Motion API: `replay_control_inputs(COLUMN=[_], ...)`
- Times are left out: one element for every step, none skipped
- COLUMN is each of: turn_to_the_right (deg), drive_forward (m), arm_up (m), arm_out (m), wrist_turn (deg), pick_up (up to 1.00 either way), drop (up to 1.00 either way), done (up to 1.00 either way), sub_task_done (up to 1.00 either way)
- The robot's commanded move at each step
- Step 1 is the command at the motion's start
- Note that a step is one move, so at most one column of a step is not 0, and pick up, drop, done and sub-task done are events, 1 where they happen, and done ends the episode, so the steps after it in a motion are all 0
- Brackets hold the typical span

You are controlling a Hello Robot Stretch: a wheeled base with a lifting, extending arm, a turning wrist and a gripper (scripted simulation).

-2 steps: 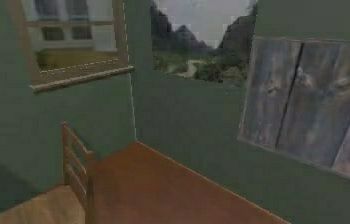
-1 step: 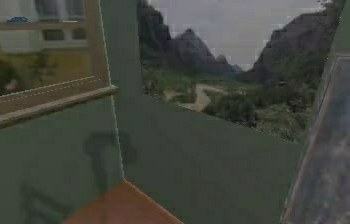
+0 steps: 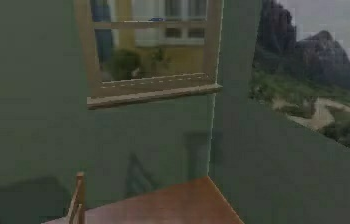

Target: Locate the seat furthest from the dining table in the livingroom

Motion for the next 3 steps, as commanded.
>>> replay_control_inputs(turn_to_the_right=[0.0,-45.0,-45.0], drive_forward=[0.90,0.00,0.00], arm_up=[0.00,0.00,0.00], arm_out=[0.00,0.00,0.00], wrist_turn=[0.0,0.0,0.0], pick_up=[0.00,0.00,0.00], drop=[0.00,0.00,0.00], done=[0.00,0.00,0.00], sub_task_done=[0.00,0.00,0.00])
